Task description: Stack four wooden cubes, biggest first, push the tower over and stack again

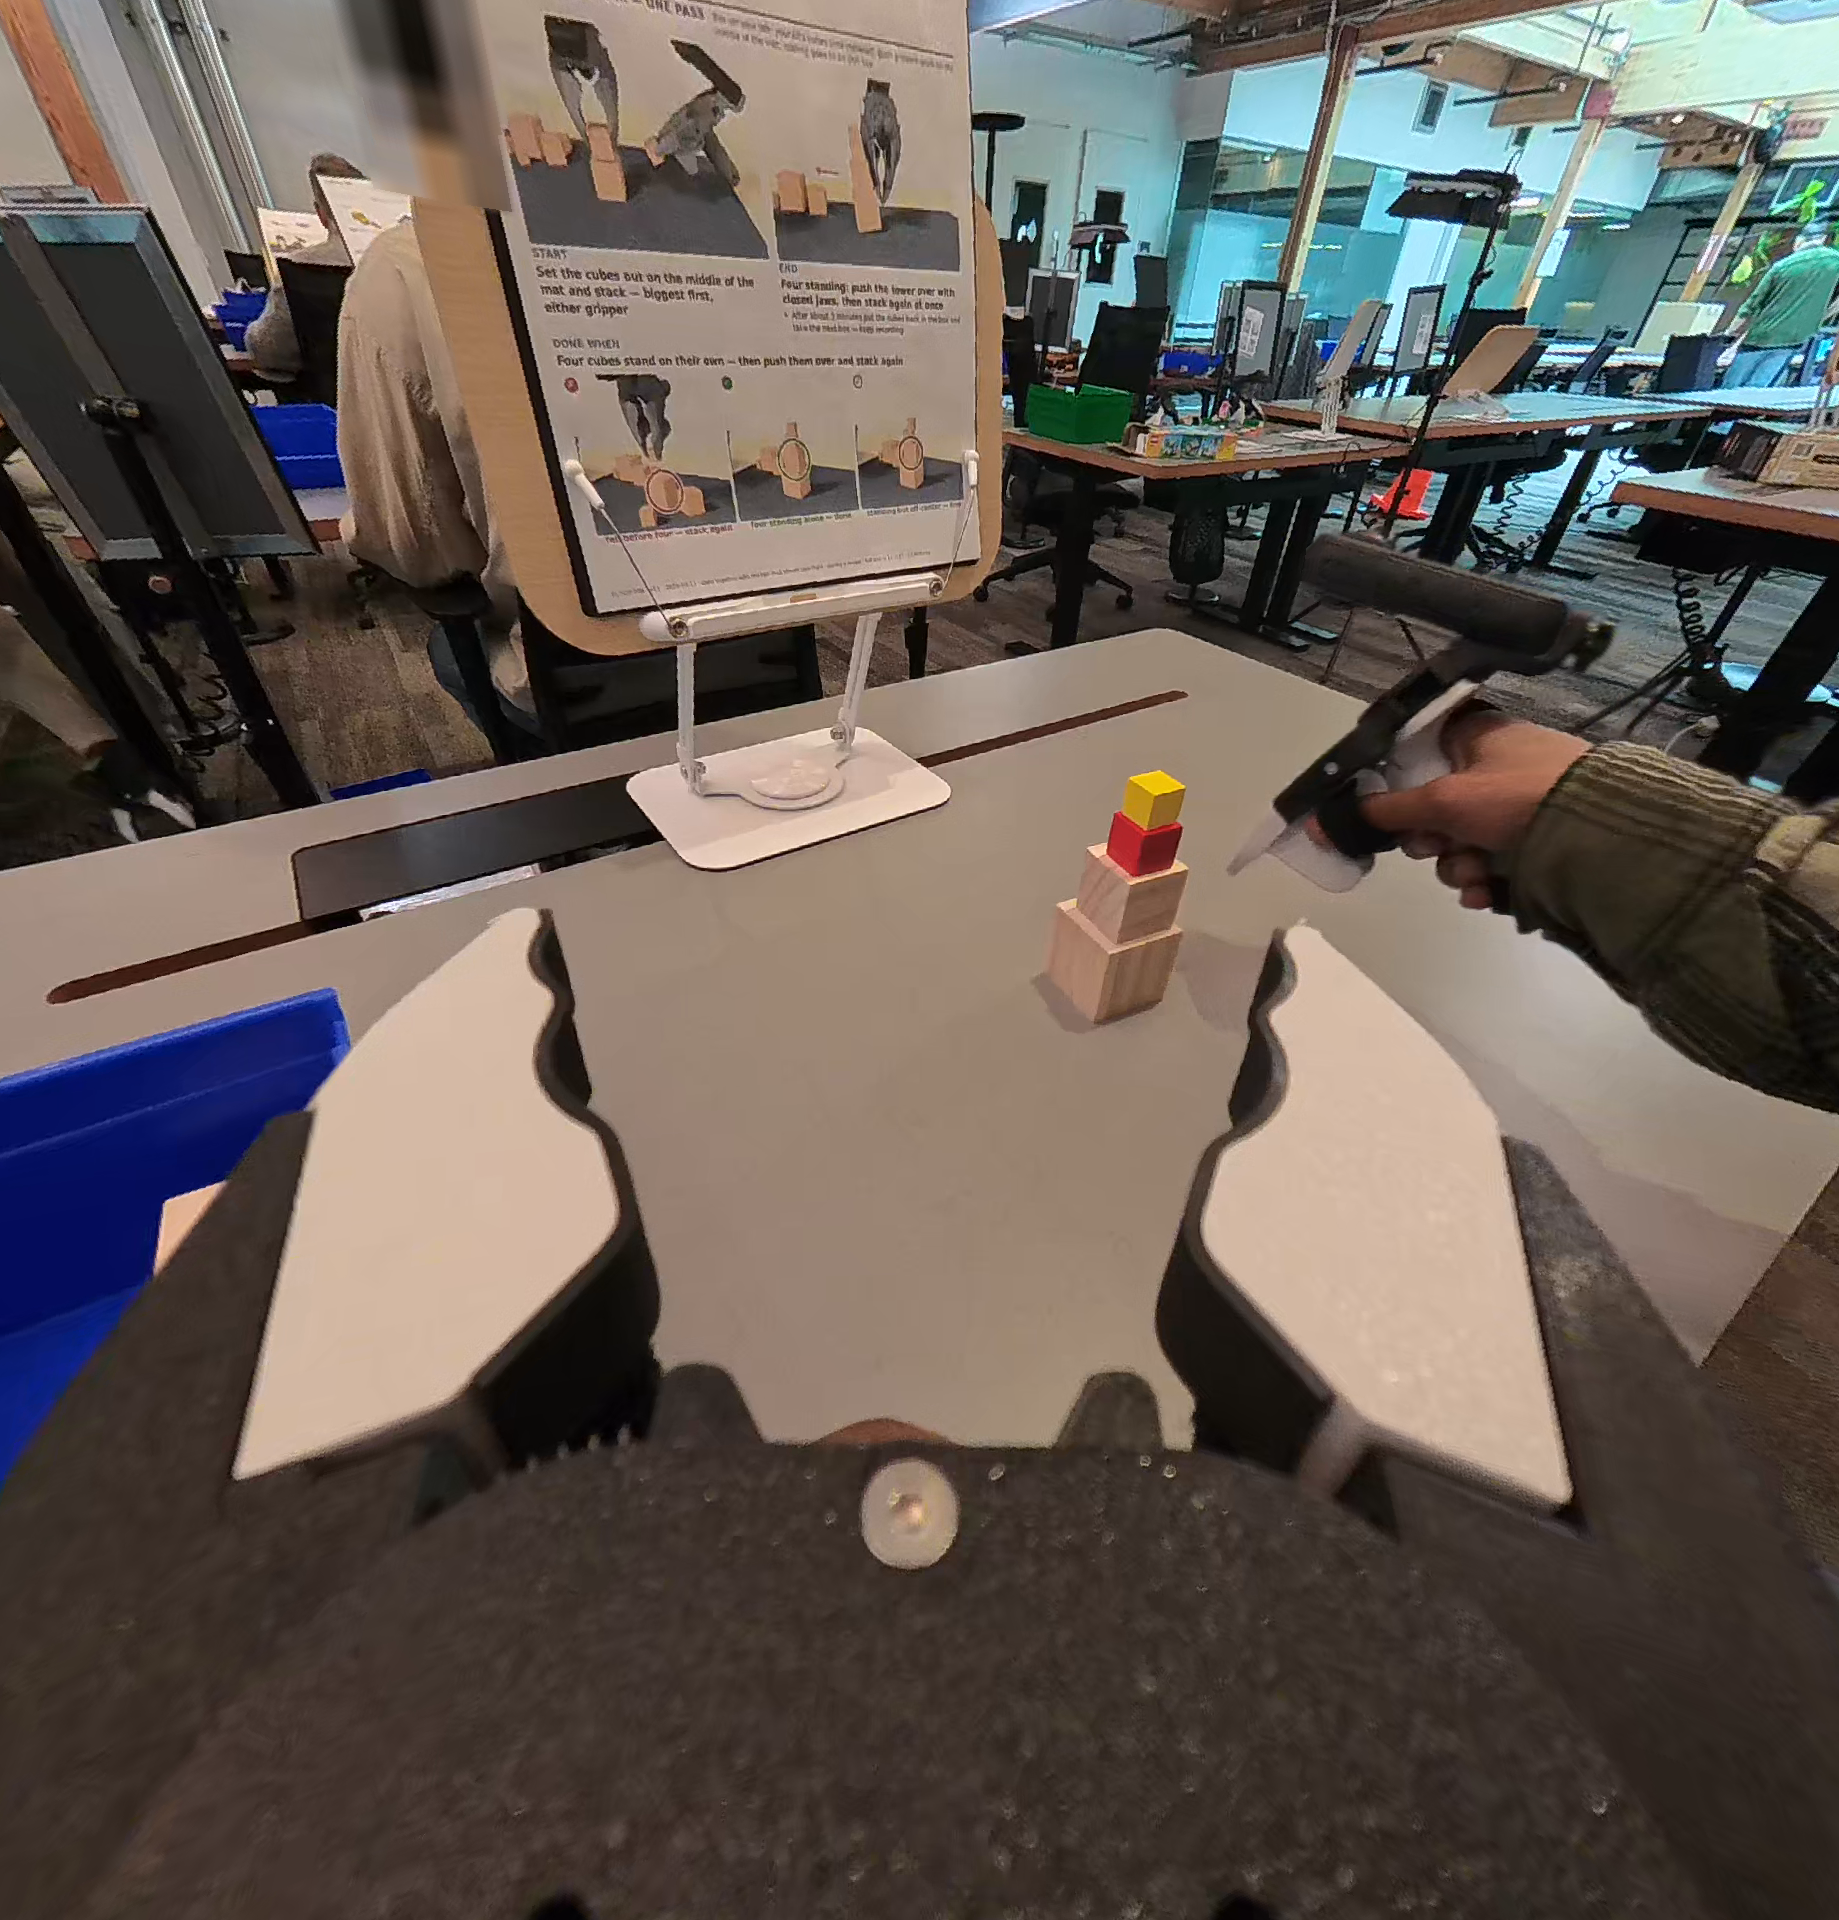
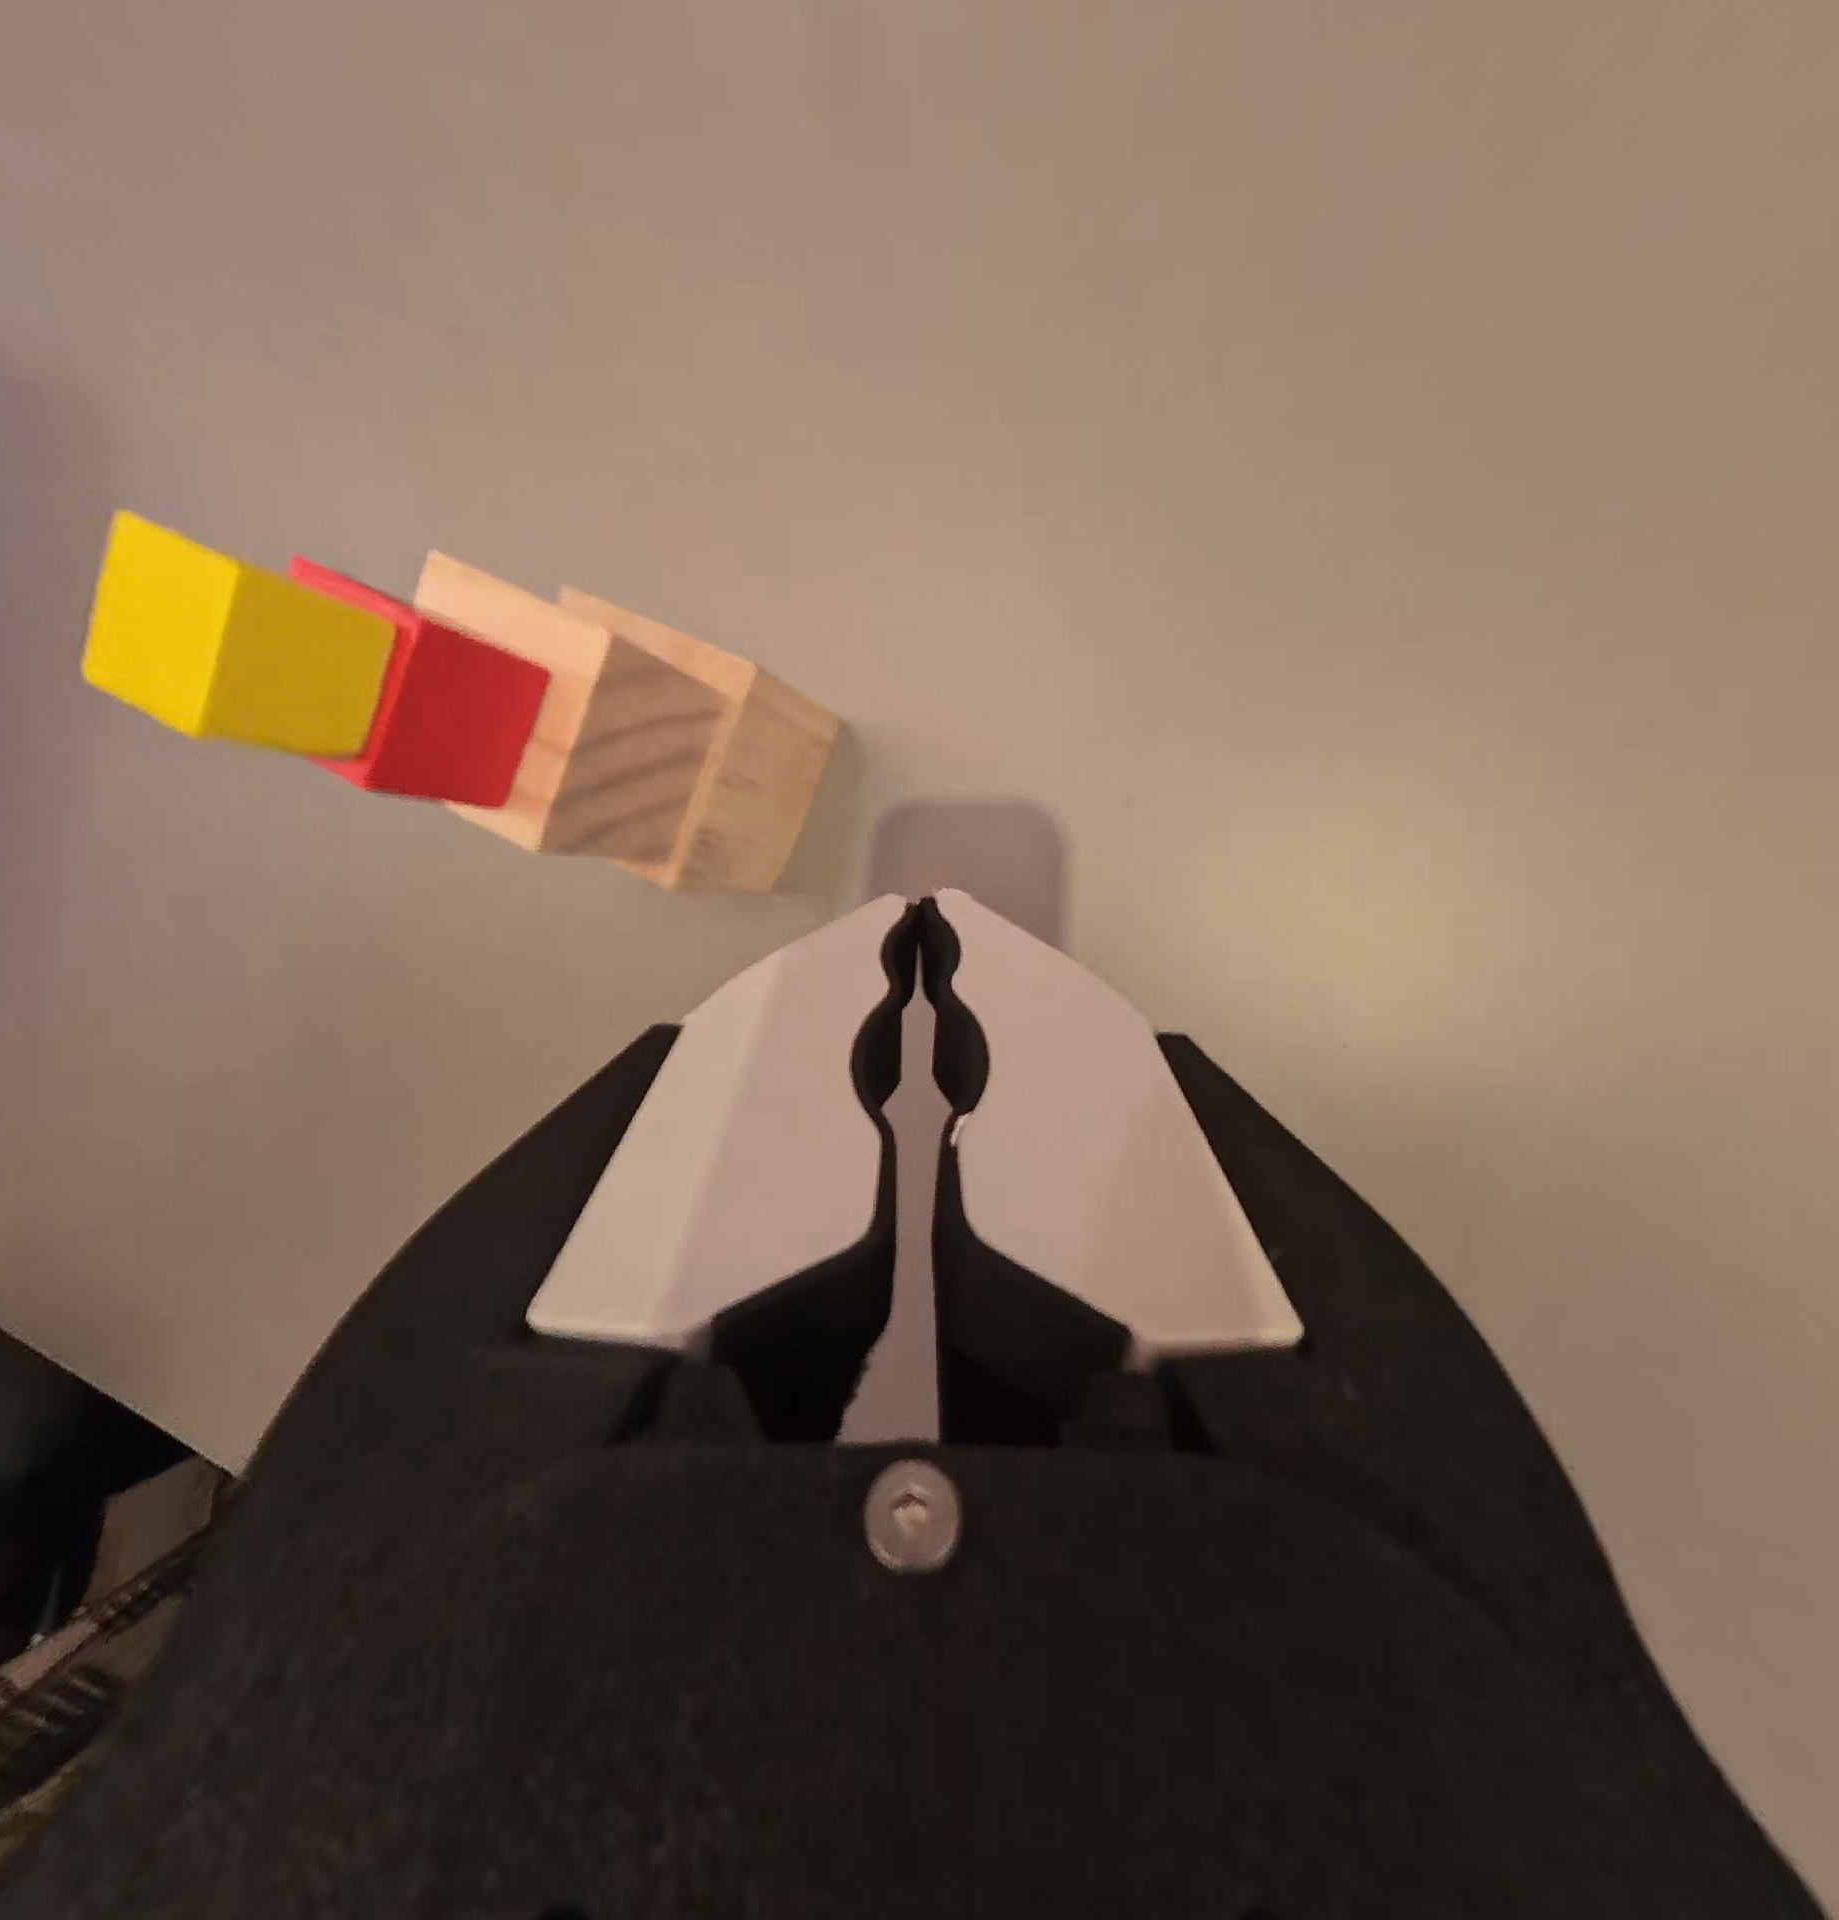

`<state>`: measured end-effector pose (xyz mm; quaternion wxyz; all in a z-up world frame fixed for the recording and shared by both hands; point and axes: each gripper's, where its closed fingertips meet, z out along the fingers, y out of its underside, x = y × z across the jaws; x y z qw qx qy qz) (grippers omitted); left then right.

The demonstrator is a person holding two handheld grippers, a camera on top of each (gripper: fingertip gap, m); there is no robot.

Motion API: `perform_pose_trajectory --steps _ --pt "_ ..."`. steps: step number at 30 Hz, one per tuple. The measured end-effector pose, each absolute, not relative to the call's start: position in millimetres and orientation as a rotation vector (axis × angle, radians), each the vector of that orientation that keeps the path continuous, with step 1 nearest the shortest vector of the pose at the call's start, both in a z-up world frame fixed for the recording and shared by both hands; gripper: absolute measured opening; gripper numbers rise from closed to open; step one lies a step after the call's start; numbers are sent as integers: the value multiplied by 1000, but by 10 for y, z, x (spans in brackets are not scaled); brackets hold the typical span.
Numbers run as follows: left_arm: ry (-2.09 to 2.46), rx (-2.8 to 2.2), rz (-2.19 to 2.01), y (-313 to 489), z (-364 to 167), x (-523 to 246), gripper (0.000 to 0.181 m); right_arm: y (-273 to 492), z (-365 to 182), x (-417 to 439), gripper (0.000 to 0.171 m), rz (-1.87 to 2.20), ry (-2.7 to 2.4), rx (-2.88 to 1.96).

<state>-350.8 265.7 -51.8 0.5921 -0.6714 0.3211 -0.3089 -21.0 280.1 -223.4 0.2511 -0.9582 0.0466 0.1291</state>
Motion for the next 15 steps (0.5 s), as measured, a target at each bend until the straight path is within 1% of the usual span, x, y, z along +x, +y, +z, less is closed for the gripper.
perform_pose_trajectory --steps 7,12,15 --pt "770 -1557 -748 2674 -564 -3437 121 3096 -2233 -517 0 375 126 -2623" --pt "802 -1574 -749 2682 -632 -3373 121 3271 -2081 -973 0 365 -43 -2608" --pt "814 -1577 -755 2681 -654 -3362 119 3318 -2023 -1099 0 329 -110 -2606"
